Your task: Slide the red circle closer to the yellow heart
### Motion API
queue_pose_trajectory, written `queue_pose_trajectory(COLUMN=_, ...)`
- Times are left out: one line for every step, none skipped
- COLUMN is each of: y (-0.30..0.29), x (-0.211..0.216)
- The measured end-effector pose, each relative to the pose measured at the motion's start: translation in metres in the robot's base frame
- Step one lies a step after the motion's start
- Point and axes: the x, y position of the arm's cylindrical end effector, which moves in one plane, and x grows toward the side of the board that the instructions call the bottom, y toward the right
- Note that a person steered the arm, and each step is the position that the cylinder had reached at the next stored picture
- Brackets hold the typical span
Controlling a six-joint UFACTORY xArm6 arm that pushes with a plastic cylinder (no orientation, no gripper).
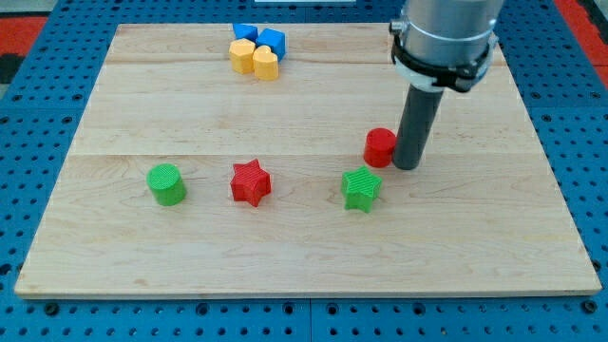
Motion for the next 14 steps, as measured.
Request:
queue_pose_trajectory(y=-0.012, x=-0.020)
queue_pose_trajectory(y=-0.028, x=-0.023)
queue_pose_trajectory(y=-0.052, x=-0.023)
queue_pose_trajectory(y=-0.081, x=-0.023)
queue_pose_trajectory(y=-0.109, x=-0.023)
queue_pose_trajectory(y=-0.121, x=-0.034)
queue_pose_trajectory(y=-0.130, x=-0.049)
queue_pose_trajectory(y=-0.144, x=-0.062)
queue_pose_trajectory(y=-0.148, x=-0.080)
queue_pose_trajectory(y=-0.158, x=-0.092)
queue_pose_trajectory(y=-0.174, x=-0.102)
queue_pose_trajectory(y=-0.172, x=-0.118)
queue_pose_trajectory(y=-0.164, x=-0.120)
queue_pose_trajectory(y=-0.156, x=-0.120)
